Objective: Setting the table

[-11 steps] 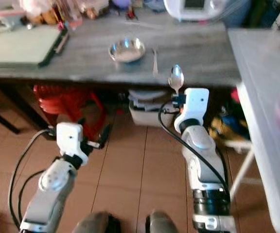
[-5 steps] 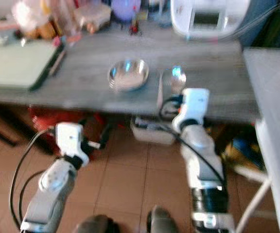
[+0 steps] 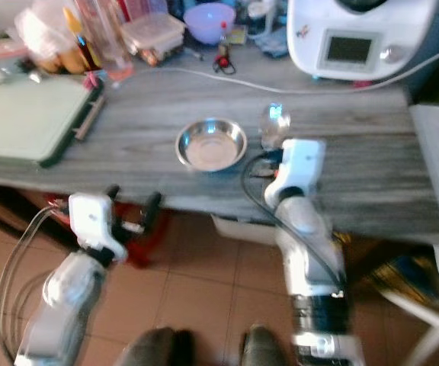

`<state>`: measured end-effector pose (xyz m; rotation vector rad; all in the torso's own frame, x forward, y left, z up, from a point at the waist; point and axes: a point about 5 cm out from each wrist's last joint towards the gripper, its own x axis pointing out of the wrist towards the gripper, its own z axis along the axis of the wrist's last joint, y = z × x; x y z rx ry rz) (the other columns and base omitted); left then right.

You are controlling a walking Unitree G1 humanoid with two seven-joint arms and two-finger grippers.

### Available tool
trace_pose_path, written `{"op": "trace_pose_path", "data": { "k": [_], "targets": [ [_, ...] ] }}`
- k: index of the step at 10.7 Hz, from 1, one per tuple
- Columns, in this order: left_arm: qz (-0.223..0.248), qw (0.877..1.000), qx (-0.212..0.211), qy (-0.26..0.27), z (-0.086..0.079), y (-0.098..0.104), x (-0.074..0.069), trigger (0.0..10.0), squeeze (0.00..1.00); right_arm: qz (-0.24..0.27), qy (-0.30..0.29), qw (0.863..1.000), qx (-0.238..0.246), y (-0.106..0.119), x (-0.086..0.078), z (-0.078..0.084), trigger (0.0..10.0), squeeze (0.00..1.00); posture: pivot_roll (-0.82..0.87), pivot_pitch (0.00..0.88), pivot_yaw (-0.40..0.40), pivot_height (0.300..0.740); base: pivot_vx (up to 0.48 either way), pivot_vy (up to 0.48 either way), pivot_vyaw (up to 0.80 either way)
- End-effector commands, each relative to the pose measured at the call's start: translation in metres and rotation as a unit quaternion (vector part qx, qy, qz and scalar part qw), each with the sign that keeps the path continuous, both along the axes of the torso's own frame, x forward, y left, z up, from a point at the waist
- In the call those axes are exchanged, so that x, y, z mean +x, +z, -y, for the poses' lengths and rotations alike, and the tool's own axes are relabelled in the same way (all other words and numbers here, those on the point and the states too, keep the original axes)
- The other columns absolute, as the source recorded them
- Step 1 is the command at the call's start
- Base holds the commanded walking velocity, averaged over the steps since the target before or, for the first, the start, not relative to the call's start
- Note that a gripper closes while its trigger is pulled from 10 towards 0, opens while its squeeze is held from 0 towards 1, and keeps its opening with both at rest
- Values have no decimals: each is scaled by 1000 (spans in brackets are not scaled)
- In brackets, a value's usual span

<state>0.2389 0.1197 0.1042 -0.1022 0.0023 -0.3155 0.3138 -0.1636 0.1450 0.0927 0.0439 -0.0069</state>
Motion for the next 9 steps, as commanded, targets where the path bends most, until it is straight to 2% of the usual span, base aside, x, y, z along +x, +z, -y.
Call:
{"op": "trace_pose_path", "data": {
  "k": [1, 2, 4, 7, 9],
  "targets": [
    [-3, 1000, 9, 8, -9, 0, -3, 10000, 0, -3, -5, 1000, 5, -3, -1, -1, 10000, 0, 16, 143, 71, 740, 0, 0, 0],
    [-3, 1000, 10, 10, -10, 0, -3, 10000, 0, -5, -10, 1000, 2, -4, -1, 2, 10000, 0, 17, 147, 72, 740, 0, 0, 0],
    [-5, 1000, 10, 10, -10, 1, -4, 10000, 0, -10, -22, 1000, 1, -5, 0, 9, 10000, 0, 17, 155, 74, 740, 0, 0, -800],
    [-9, 1000, 8, 13, -11, 2, -6, 10000, 0, -15, -39, 999, 7, -5, 4, 18, 10000, 0, 24, 171, 80, 740, 0, 0, 0],
    [-15, 1000, 7, 18, -13, 2, -7, 10000, 0, -15, -38, 999, 5, -4, 9, 20, 10000, 0, 30, 190, 84, 740, 0, 0, -269]
  ]
}}
